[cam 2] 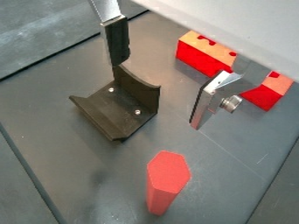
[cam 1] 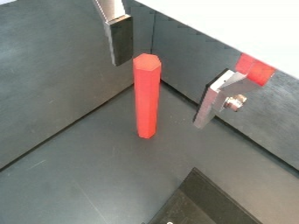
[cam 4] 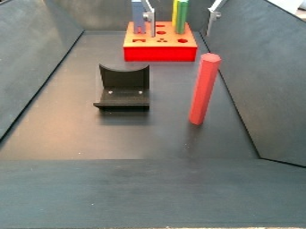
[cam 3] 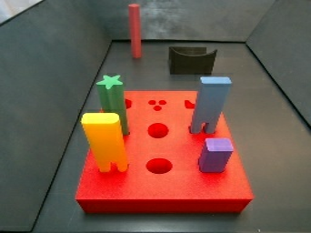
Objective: Pick up the hexagon object. Move up. Move to above the board. Insert the hexagon object.
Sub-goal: Pick up the hexagon object.
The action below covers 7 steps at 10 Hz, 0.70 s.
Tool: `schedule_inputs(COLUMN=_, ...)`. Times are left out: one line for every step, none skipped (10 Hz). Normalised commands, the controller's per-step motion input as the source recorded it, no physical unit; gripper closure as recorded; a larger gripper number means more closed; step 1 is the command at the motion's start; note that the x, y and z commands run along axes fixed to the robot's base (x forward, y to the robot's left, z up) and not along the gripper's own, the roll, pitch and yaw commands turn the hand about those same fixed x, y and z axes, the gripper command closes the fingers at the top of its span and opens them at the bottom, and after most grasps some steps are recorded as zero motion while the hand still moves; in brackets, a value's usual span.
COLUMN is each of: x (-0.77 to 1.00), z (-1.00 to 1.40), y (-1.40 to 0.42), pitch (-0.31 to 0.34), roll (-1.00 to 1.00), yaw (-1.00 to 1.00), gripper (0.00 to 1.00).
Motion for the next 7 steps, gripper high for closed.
schedule_inputs(x=0.00, z=-0.03, y=0.00, pitch=0.000, roll=0.00, yaw=0.00, gripper=0.00)
schedule_inputs(x=0.00, z=-0.10, y=0.01, pitch=0.000, roll=-0.01, yaw=0.06, gripper=0.00)
schedule_inputs(x=-0.25, z=-0.15, y=0.04, pitch=0.000, roll=0.00, yaw=0.09, gripper=0.00)
schedule_inputs(x=-0.54, z=-0.04, y=0.05, pitch=-0.053, roll=0.00, yaw=0.08, gripper=0.00)
schedule_inputs(x=-0.73, z=0.00, y=0.11, pitch=-0.106, roll=-0.01, yaw=0.21, gripper=0.00)
schedule_inputs(x=-0.64, z=0.00, y=0.12, pitch=-0.100, roll=0.00, yaw=0.34, gripper=0.00)
schedule_inputs(x=-0.43, z=0.00, y=0.08, pitch=-0.080, roll=0.00, yaw=0.19, gripper=0.00)
